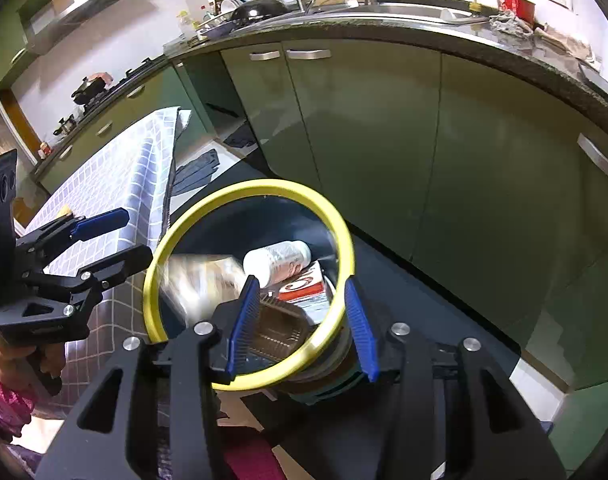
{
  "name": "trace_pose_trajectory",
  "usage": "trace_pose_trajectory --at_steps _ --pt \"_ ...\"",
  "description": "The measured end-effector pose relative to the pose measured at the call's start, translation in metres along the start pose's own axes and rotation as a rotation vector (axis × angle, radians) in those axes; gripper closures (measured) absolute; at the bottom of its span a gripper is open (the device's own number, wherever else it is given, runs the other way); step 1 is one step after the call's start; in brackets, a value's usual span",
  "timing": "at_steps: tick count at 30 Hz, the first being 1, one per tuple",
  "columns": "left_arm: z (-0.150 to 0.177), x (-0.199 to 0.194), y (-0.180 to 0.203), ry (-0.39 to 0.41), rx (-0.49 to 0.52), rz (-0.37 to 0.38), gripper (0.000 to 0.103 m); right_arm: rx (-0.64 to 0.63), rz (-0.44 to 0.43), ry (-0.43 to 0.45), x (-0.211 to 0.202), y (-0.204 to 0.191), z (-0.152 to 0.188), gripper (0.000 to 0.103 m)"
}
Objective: Collect trash
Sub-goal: 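Carry the snack box over the bin and open the left tool, then grasp the white towel on the table with the right tool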
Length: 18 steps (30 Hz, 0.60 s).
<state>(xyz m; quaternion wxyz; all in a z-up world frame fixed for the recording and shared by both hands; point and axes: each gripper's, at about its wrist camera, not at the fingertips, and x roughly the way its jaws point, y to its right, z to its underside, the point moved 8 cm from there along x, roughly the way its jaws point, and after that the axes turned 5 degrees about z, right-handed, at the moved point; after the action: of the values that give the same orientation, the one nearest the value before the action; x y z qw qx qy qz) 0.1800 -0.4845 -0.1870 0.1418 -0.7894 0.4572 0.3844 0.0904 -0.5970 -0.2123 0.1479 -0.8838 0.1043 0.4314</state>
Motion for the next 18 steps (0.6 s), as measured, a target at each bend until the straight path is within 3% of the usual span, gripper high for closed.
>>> trace_pose_trajectory --at_steps 5,10,18 --pt "0.016 -0.044 -0.006 0.039 0.017 -0.059 0.026 -0.008 -0.015 -0.009 0.006 -0.01 -0.001 0.061" --pt "0.042 -0.1 -0.02 0.074 -0.033 -0.092 0.026 -0.043 -0.041 -0.015 0.009 -0.031 -0.003 0.06" --pt "0.093 -0.179 -0.058 0.123 -0.125 -0.208 0.025 -0.196 -0.14 -0.031 0.015 -0.122 -0.01 0.059"
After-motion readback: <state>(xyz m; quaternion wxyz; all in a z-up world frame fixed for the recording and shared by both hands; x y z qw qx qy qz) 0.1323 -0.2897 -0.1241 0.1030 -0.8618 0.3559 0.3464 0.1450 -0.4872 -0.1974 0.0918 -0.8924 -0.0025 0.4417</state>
